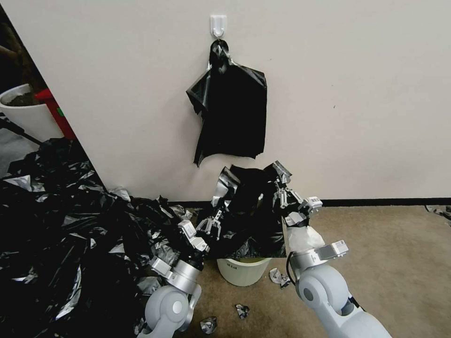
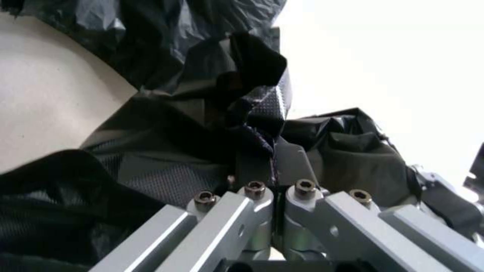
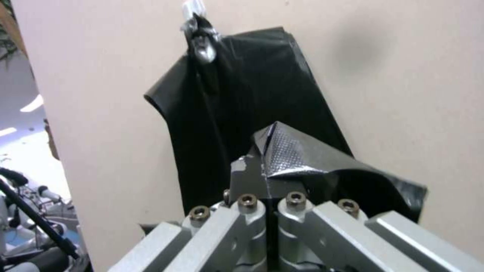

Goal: Place a trash bag onto the trash bin.

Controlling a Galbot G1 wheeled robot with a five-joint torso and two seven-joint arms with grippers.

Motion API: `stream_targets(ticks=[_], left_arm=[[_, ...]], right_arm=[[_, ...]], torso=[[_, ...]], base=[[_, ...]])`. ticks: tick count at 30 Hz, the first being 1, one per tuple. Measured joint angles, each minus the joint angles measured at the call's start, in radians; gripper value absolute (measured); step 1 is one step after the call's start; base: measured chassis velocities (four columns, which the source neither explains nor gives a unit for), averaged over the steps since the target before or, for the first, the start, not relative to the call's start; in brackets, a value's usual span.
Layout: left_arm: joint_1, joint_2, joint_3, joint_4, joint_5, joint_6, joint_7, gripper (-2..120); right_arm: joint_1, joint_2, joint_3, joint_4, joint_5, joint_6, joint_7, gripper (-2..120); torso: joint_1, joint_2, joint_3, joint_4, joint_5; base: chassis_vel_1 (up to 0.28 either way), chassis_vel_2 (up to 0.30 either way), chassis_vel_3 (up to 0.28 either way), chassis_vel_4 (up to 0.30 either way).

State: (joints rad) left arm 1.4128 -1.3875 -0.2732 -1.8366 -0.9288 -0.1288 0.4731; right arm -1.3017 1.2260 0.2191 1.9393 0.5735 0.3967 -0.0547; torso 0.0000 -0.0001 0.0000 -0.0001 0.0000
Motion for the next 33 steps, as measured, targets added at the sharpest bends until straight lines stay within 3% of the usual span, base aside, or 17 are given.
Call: stream_targets(ticks=[11,16,27,33], left_arm=[[-0.071,0.014,-0.022,-0.009,-0.001,-0.001,0.028,0],[-0.128,0.04,-0.027,0.018,0.05,-0.004,0.038,0],[-0.154,0.031,-0.013,0.238,0.142,-0.081,0.082,0],[-0.15,0.042,-0.021,0.236,0.171,-0.089,0.08,0]], right_arm=[[0.048,0.021,0.029,0.031,0.054,0.013,-0.081,0],[0.046,0.027,0.029,0.024,0.058,0.02,-0.101,0],[0.057,0.062,0.0,-0.134,0.03,0.083,-0.121,0],[0.038,0.061,-0.035,-0.179,0.008,0.103,-0.109,0]], torso=[[0.0,0.0,0.0,0.0001,-0.0002],[0.0,0.0,0.0,0.0001,-0.0001],[0.0,0.0,0.0,0.0002,-0.0002],[0.0,0.0,0.0,0.0001,-0.0001]], base=[[0.0,0.0,0.0,0.0],[0.0,0.0,0.0,0.0],[0.0,0.0,0.0,0.0],[0.0,0.0,0.0,0.0]])
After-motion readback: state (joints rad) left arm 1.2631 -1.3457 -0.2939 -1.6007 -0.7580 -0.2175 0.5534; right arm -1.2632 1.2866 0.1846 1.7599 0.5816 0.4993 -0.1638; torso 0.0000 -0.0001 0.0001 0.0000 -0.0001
